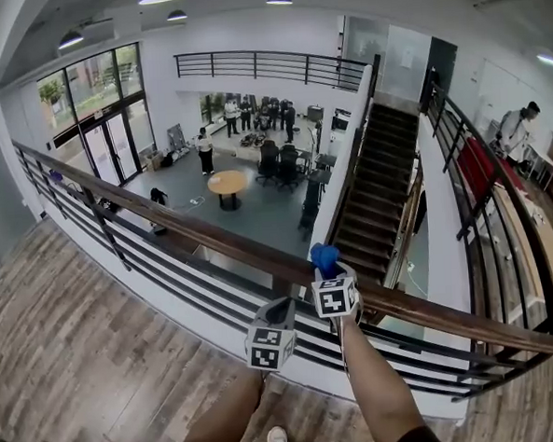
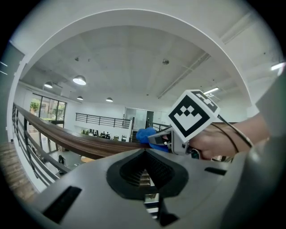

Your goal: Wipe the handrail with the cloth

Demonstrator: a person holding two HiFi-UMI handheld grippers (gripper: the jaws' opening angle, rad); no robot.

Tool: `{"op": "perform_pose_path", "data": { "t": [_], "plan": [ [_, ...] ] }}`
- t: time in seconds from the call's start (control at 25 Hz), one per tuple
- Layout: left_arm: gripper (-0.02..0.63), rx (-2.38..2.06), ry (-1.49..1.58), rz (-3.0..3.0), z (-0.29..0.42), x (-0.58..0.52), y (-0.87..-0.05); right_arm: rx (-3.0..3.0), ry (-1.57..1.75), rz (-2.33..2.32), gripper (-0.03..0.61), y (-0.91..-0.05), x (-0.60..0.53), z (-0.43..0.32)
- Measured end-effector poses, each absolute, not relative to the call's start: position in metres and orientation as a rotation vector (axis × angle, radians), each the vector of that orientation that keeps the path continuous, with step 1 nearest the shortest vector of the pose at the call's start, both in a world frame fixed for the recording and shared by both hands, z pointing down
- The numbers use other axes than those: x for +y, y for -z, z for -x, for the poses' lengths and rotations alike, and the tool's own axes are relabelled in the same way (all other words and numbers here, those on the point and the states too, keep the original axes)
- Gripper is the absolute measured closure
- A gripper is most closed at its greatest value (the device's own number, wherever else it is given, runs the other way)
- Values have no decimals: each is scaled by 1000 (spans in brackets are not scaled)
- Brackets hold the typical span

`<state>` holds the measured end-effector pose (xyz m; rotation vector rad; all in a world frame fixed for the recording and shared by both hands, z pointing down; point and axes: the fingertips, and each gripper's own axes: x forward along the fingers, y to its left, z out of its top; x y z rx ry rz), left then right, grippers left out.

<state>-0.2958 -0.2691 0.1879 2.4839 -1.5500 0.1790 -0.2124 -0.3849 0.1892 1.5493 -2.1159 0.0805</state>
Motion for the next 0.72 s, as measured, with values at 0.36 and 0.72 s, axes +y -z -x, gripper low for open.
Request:
{"op": "perform_pose_path", "data": {
  "t": [0.36,0.72],
  "plan": [
    [609,-1582,-198,-2474,306,-266,-202,-2073,-120,-1559,489,-197,-381,212],
    [609,-1568,-200,-2487,301,-277,-200,-2011,-169,-1636,491,-200,-374,192]
  ]
}}
